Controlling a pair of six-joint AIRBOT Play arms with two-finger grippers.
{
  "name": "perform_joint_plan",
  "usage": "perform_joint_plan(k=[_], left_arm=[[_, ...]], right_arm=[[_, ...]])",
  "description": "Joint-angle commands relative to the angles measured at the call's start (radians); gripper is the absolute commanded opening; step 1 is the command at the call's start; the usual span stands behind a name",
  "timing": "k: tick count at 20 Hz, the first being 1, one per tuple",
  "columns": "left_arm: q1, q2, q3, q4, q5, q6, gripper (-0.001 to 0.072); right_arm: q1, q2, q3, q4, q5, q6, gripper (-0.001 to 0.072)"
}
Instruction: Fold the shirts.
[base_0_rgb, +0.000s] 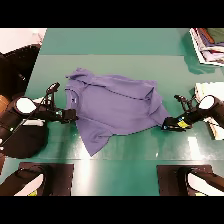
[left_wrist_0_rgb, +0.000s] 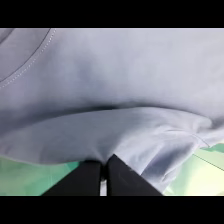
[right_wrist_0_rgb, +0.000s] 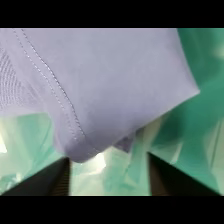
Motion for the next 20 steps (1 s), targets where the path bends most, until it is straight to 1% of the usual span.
perform_joint_plan(k=[1, 2, 3, 4, 5, 6, 7, 8, 9, 10, 12, 14, 16, 20], left_arm=[[0.000, 0.000, 0.003, 0.000, 0.014, 0.000, 0.0026], [0.000, 0.000, 0.003, 0.000, 0.023, 0.000, 0.0027], [0.000, 0.000, 0.003, -0.002, 0.032, -0.001, 0.0026], [0.000, 0.000, 0.003, -0.002, 0.039, -0.001, 0.0026], [0.000, 0.001, 0.003, -0.002, 0.041, -0.001, 0.0026], [-0.001, 0.000, 0.003, -0.003, 0.042, -0.001, 0.0026], [-0.001, 0.001, 0.003, -0.005, 0.041, -0.002, 0.0026], [0.000, 0.001, 0.003, -0.005, 0.039, -0.002, 0.0026], [0.000, 0.001, 0.004, -0.005, 0.031, -0.002, 0.0026], [0.000, 0.001, 0.014, 0.000, 0.008, 0.000, 0.0026], [0.002, 0.005, 0.078, 0.045, -0.079, 0.001, 0.0026], [0.027, 0.005, 0.216, 0.074, -0.190, 0.011, 0.0026], [0.051, 0.005, 0.398, 0.082, -0.268, 0.027, 0.0026], [0.058, 0.005, 0.846, 0.108, -0.333, 0.026, 0.0026]], right_arm=[[0.001, -0.034, -0.011, 0.014, -0.063, 0.000, 0.0480], [0.001, -0.028, -0.011, 0.027, -0.079, 0.000, 0.0462], [0.001, -0.021, -0.011, 0.034, -0.094, 0.001, 0.0430], [0.001, -0.013, -0.011, 0.042, -0.109, 0.001, 0.0428], [0.001, -0.011, -0.011, 0.054, -0.115, 0.000, 0.0371], [0.001, -0.011, -0.011, 0.058, -0.114, 0.000, 0.0233], [0.001, -0.011, -0.011, 0.057, -0.115, -0.001, 0.0213], [0.001, -0.011, -0.011, 0.058, -0.114, -0.015, 0.0082], [0.001, -0.011, -0.011, 0.058, -0.104, -0.019, 0.0020], [0.001, -0.004, -0.011, 0.058, -0.085, -0.020, 0.0020], [0.001, 0.054, 0.006, 0.058, -0.023, -0.045, 0.0020], [-0.009, 0.147, 0.080, 0.058, 0.061, -0.045, 0.0019], [-0.030, 0.246, 0.203, 0.058, 0.104, -0.045, 0.0019], [-0.127, 0.380, 0.510, 0.056, 0.069, -0.045, 0.0019]])
